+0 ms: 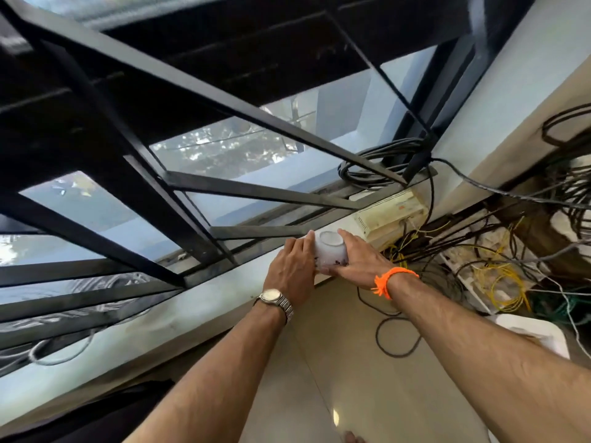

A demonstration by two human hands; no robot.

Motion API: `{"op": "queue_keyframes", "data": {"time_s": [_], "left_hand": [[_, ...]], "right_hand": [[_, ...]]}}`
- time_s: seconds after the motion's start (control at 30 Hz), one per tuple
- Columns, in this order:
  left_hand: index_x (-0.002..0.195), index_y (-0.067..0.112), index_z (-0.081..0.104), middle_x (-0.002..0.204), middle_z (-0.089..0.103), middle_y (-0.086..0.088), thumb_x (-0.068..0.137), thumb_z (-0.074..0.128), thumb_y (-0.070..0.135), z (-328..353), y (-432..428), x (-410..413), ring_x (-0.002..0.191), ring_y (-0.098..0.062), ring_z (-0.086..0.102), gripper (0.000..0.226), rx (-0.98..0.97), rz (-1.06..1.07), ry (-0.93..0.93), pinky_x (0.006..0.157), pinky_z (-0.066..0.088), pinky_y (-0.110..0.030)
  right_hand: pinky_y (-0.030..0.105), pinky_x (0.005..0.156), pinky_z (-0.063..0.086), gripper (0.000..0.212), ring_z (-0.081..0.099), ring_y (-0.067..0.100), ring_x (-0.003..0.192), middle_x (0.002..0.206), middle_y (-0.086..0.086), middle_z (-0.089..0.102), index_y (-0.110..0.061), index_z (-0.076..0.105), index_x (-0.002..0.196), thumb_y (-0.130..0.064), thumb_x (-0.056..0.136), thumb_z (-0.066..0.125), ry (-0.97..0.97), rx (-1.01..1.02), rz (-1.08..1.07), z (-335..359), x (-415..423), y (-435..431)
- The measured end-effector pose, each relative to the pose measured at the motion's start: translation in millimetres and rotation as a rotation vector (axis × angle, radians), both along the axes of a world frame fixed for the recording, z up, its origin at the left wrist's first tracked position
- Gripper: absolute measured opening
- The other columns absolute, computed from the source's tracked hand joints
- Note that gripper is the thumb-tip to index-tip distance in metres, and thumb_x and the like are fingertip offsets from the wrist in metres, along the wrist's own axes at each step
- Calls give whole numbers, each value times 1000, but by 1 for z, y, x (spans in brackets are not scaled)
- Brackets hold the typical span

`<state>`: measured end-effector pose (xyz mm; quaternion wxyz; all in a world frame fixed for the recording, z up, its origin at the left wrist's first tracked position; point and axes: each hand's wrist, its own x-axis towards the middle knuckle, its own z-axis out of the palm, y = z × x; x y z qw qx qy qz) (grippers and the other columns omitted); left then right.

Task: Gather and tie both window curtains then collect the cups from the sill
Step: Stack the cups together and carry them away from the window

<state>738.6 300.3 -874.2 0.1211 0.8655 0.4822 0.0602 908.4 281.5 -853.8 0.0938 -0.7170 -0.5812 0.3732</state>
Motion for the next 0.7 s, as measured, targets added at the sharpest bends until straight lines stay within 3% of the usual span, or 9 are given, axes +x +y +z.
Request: {"op": "queue_keyframes", "data": {"time_s": [0.1,0.2,0.27,0.37,0.43,0.57,0.63,0.7], "left_hand": [[147,8,27,127,54,-10,86,53,11,30,-8,-2,109,-26,53,66,-12,1,-10,86,51,-34],[140,13,34,122,56,-8,89,44,6,66,-13,-5,91,-28,64,53,-20,21,-26,70,55,-37],[132,13,41,118,58,-8,91,42,7,91,-16,-8,84,-30,66,41,-15,9,-17,70,55,-42],[119,14,49,110,63,-8,94,39,11,130,-20,-14,82,-29,66,27,10,-14,0,69,53,-39],[112,15,53,105,66,-8,95,37,14,158,-20,-15,83,-29,66,23,29,-16,3,66,47,-38],[110,17,57,101,68,-10,93,37,18,217,-20,-16,86,-32,65,25,-28,16,-64,64,42,-37],[118,18,53,101,68,-11,92,39,20,244,-22,-19,84,-32,64,30,-66,9,-111,60,37,-33],[121,22,49,97,68,-12,90,40,23,271,-26,-22,79,-33,64,32,-93,4,-172,58,36,-32]], "right_hand": [[30,100,42,102,51,24,121,140,8,48,-19,25,148,-56,67,74,107,-62,-69,26,-2,-12],[38,101,46,88,56,26,114,134,13,51,-27,29,144,-50,72,74,254,-88,-178,58,-3,-27],[40,98,48,78,58,26,107,125,14,55,-28,33,136,-52,74,72,309,-66,-223,82,-8,-38],[31,80,49,64,59,21,97,112,9,55,-31,35,125,-63,76,63,340,-44,-289,120,-20,-54],[23,65,42,57,58,12,85,105,3,55,-33,39,117,-72,78,51,320,-11,-367,148,-28,-61],[22,53,35,59,55,7,68,92,2,58,-26,48,106,-77,83,30,214,49,-466,209,-35,-67],[26,58,40,59,63,21,78,96,6,64,-20,52,110,-71,88,32,142,61,-437,236,-34,-74],[33,74,49,43,64,29,94,108,13,67,-15,55,116,-49,93,47,76,102,-401,260,-32,-81]]}}
